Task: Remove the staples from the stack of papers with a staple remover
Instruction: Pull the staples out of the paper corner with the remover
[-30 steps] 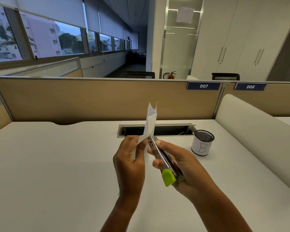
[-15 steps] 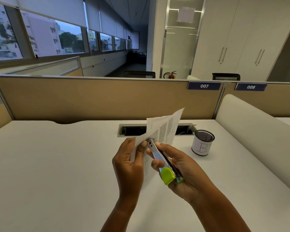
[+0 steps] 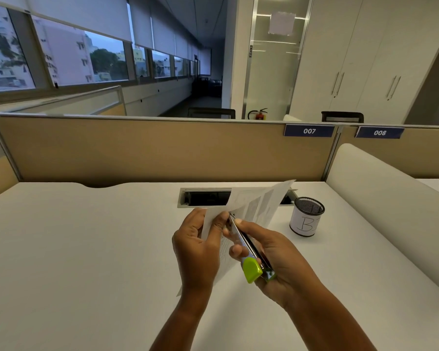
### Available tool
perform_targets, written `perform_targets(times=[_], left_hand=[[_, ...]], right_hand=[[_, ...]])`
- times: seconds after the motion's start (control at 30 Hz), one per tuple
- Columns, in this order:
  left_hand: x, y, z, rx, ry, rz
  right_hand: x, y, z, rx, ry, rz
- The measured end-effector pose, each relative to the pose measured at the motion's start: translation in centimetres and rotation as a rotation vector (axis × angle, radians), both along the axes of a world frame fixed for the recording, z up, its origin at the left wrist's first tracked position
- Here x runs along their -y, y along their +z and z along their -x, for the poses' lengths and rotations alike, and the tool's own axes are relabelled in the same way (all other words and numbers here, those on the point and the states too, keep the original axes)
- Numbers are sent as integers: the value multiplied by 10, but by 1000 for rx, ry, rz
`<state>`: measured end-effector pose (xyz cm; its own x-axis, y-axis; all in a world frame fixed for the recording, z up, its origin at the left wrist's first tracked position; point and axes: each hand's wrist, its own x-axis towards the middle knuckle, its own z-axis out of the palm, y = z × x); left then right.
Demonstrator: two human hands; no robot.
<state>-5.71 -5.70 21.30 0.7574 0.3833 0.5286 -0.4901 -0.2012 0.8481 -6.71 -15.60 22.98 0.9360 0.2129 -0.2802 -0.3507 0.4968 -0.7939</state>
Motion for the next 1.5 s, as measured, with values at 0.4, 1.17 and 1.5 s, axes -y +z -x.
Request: perform_targets(times=[0.4, 1.17, 1.5], left_hand=[[-2, -10, -8, 59, 74, -125], [-2, -6, -14, -3, 44, -33], [-20, -4, -12, -268, -171, 229]], right_hand=[[-4, 0, -3, 58, -90, 108], [-18, -6, -1, 558, -341, 669], [11, 8, -4, 535, -112, 618]])
